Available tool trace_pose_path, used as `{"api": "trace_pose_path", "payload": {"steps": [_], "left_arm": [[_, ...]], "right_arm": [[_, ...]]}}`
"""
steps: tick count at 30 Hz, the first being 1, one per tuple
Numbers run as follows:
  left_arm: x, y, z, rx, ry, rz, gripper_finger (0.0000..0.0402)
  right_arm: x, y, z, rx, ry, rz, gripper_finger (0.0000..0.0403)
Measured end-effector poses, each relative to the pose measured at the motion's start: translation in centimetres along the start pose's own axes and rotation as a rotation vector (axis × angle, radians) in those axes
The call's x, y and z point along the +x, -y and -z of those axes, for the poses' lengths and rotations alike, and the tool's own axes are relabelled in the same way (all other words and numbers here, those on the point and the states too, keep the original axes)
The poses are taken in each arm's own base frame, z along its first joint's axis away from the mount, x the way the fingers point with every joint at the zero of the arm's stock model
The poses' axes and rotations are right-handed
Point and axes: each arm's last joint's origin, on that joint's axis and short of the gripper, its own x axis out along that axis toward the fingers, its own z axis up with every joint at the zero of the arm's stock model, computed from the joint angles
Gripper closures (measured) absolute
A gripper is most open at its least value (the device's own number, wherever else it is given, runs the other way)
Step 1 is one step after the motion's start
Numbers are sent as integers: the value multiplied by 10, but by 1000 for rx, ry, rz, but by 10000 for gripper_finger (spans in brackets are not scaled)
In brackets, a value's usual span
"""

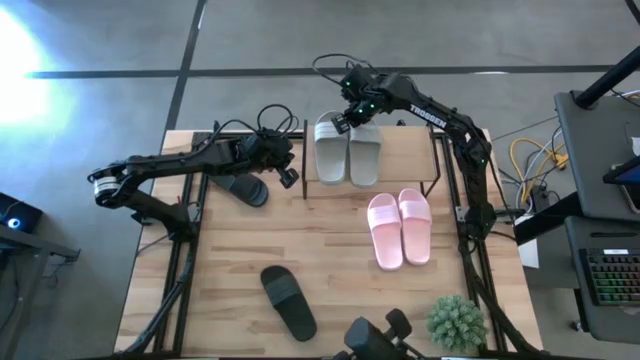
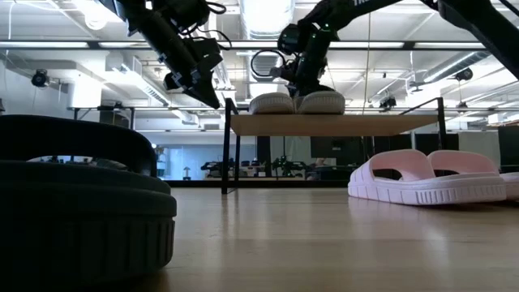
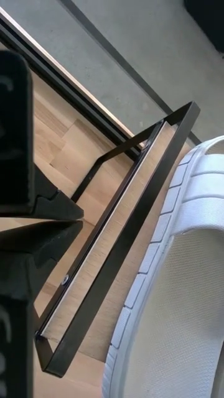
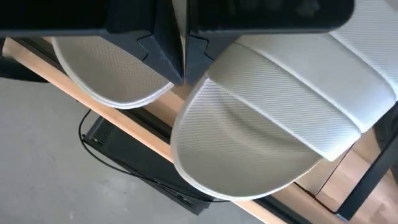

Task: Pick and place slides into the shelf
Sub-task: Adjust the gray slide on the shelf

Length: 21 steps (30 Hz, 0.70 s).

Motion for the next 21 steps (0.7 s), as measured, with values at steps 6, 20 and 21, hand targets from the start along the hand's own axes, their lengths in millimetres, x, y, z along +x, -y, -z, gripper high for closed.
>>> {"api": "trace_pose_path", "payload": {"steps": [6, 20, 21], "left_arm": [[0, 0, 0, 1, 0, 0, 402], [0, 0, 0, 1, -2, 2, 402], [0, 0, 0, 1, -1, 3, 402]], "right_arm": [[-21, 4, -1, 11, 73, 88, 394], [-46, 53, 34, 135, -171, 348, 394], [-41, 56, 36, 149, -199, 326, 394]]}}
